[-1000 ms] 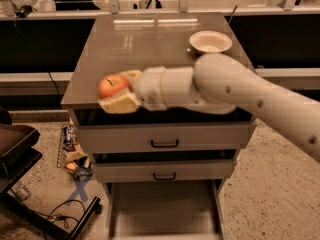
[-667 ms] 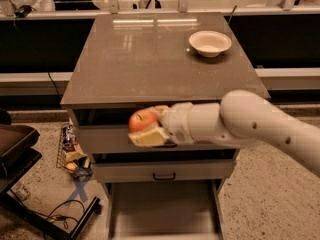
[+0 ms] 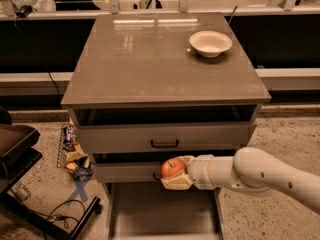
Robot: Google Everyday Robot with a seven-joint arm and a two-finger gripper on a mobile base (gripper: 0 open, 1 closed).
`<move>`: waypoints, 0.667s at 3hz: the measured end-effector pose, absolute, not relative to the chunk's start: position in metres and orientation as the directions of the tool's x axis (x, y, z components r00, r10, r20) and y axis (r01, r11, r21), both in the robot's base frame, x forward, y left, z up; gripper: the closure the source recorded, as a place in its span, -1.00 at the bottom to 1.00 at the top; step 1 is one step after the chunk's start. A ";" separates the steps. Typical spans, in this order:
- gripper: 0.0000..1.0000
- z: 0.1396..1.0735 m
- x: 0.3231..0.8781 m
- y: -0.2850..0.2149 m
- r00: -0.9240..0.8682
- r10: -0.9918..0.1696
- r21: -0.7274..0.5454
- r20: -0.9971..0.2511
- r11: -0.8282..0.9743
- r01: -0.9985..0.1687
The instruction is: Place apple into bottom drawer
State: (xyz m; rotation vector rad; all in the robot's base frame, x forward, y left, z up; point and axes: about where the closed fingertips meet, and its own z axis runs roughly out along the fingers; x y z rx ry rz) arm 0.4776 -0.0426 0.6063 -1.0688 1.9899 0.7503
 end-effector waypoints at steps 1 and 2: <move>1.00 0.527 0.493 -0.072 -0.364 -0.443 0.136 -0.819 0.466 -0.874; 1.00 0.485 0.514 -0.088 -0.322 -0.451 0.103 -0.833 0.444 -0.890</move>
Offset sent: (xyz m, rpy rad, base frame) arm 0.0561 -0.0667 -0.1613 -0.0212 -0.0839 0.0706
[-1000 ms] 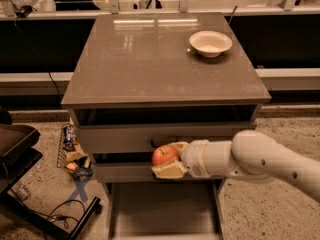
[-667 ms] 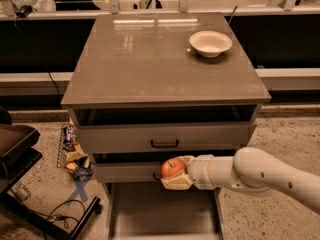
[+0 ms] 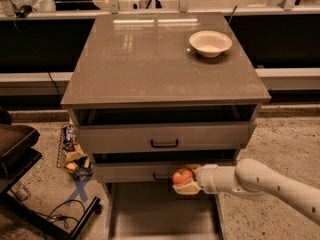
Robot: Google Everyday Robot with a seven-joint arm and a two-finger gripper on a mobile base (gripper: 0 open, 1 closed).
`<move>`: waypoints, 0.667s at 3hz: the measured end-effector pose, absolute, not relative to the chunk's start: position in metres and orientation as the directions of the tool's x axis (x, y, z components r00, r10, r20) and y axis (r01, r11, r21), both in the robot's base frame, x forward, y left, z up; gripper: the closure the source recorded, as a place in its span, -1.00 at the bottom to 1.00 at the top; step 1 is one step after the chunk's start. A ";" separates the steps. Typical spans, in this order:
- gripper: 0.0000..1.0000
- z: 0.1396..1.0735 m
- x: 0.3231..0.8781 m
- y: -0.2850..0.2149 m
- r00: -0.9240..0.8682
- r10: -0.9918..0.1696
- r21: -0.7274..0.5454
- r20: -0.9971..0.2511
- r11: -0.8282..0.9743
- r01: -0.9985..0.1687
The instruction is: Place apple into bottom drawer
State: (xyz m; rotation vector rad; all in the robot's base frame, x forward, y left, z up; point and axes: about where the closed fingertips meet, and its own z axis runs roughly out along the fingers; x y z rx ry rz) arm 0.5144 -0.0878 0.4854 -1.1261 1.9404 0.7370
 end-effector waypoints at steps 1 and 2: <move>1.00 0.485 0.514 -0.088 -0.322 -0.451 0.103 -0.833 0.444 -0.890; 1.00 0.461 0.517 -0.090 -0.356 -0.454 0.134 -0.816 0.451 -0.882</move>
Offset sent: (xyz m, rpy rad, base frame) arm 0.0071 -0.0106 -0.0571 -0.0200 0.0909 -0.0236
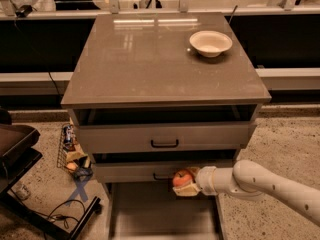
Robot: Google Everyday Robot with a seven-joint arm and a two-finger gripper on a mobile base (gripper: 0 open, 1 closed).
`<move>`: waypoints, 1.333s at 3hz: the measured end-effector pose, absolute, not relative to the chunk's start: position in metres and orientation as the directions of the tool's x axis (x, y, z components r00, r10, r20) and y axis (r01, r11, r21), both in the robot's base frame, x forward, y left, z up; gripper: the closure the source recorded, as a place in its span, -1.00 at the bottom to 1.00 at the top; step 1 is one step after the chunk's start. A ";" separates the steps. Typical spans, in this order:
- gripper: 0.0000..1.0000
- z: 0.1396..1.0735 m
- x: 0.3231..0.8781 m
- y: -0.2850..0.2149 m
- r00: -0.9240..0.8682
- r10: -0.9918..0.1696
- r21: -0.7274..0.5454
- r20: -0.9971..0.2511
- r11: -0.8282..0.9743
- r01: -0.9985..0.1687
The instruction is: Place apple into bottom drawer
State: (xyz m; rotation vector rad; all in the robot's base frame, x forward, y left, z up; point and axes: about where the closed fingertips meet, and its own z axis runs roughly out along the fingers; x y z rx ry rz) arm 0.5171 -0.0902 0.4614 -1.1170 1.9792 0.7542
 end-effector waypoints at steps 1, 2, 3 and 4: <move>1.00 0.413 0.515 -0.119 -0.377 -0.466 0.162 -0.801 0.437 -0.885; 1.00 0.321 0.497 -0.149 -0.339 -0.458 0.214 -0.822 0.304 -0.928; 1.00 0.270 0.480 -0.159 -0.315 -0.409 0.248 -0.856 0.209 -0.946; 1.00 0.273 0.486 -0.170 -0.300 -0.385 0.245 -0.872 0.187 -0.951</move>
Offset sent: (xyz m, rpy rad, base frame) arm -0.0200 -0.0998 -0.1890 0.1701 0.0821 0.3325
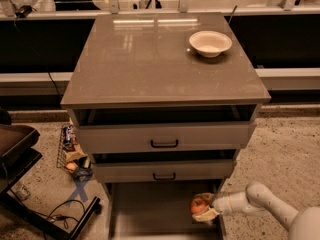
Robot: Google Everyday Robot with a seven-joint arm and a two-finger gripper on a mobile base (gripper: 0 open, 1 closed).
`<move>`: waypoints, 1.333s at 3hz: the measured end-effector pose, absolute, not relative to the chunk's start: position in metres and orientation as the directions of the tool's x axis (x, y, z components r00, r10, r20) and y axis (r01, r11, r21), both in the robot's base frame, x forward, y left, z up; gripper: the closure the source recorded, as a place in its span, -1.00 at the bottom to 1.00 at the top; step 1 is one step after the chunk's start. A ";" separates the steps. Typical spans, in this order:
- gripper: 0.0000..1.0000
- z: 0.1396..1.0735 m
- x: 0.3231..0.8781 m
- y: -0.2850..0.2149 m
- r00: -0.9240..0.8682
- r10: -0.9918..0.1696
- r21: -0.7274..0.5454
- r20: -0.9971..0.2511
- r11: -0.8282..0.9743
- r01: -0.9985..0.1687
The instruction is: Place apple into bottom drawer
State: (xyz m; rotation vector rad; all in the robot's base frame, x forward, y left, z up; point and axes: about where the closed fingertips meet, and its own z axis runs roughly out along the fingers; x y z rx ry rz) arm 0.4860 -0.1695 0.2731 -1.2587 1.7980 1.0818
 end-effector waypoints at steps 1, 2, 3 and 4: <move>1.00 0.273 0.486 -0.169 -0.300 -0.385 0.245 -0.873 0.186 -0.951; 1.00 0.228 0.478 -0.090 -0.236 -0.361 0.208 -0.902 0.115 -0.971; 1.00 0.192 0.474 -0.023 -0.181 -0.340 0.167 -0.923 0.070 -0.983; 1.00 0.169 0.476 0.035 -0.151 -0.297 0.156 -0.943 0.009 -0.988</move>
Offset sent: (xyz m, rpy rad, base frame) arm -0.0101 0.1339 -0.0825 0.0773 -0.0879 0.1017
